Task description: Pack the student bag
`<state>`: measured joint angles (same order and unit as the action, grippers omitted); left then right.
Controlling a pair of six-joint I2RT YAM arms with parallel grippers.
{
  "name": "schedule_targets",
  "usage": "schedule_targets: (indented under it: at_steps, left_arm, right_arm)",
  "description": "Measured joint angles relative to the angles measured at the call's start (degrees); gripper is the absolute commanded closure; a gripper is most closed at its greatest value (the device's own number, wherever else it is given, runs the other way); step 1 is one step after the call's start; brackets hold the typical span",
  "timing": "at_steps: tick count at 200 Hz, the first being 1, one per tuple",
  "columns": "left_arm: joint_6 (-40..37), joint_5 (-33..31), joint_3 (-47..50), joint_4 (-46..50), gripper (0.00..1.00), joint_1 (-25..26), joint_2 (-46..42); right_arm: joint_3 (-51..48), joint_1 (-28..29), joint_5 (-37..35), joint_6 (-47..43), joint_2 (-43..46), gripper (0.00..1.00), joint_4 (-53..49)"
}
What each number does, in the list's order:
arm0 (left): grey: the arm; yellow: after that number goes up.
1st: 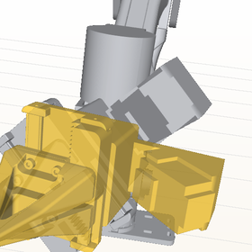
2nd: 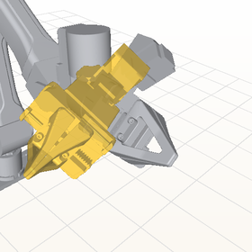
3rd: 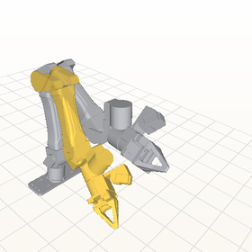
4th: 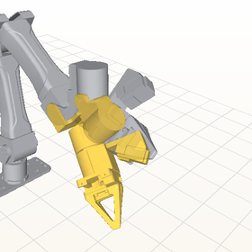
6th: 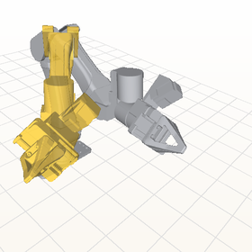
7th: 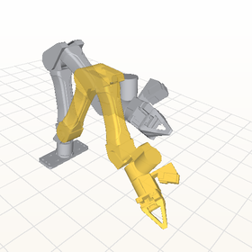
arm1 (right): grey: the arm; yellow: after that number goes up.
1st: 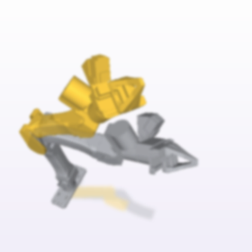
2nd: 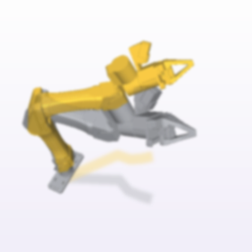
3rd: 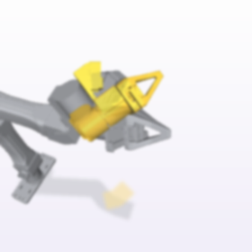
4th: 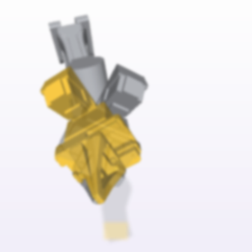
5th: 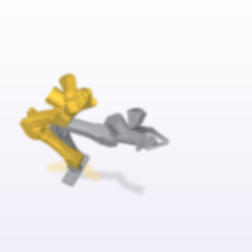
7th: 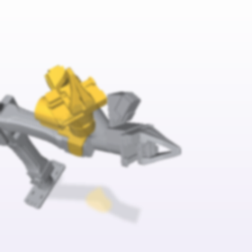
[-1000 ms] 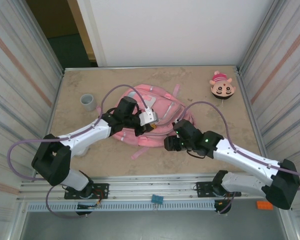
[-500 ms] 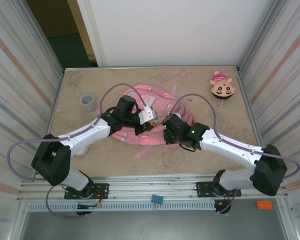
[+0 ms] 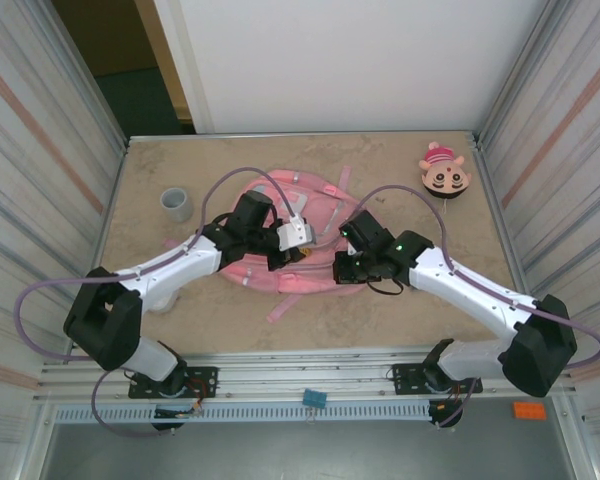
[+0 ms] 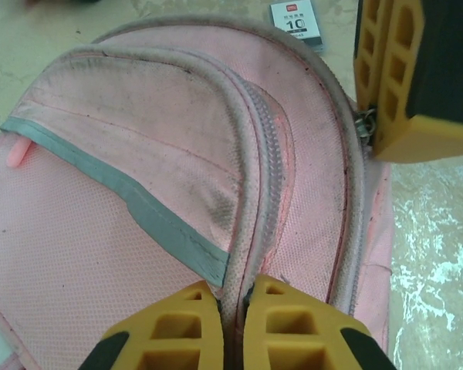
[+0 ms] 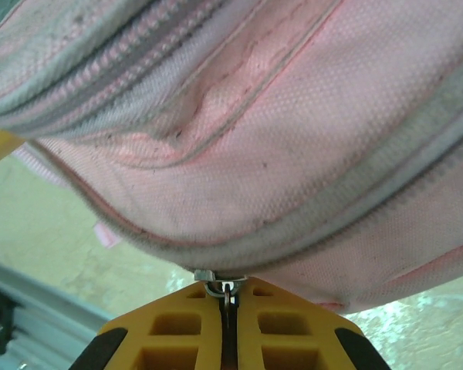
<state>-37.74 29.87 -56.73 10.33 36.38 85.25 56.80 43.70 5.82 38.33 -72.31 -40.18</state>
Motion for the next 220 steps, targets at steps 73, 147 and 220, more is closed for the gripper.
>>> schedule_targets:
  at_steps: [73, 147, 220]
  left_arm:
    - [-0.46, 0.96, 0.96, 4.31, 0.35, -5.62, -1.07]
    - [60.35, -19.39, 8.07, 7.98, 0.23, -6.32, -23.74]
    - [94.47, -26.99, 27.5, 7.02, 0.22, -4.63, -29.29]
  right_arm:
    - [-1.16, -2.03, 5.9, -0.81, 0.42, 1.0, 0.61]
    - [-4.11, 3.13, 2.64, 0.26, 0.46, 1.0, 4.35]
    - [-6.23, 9.16, -0.22, 0.31, -0.85, 1.0, 8.52]
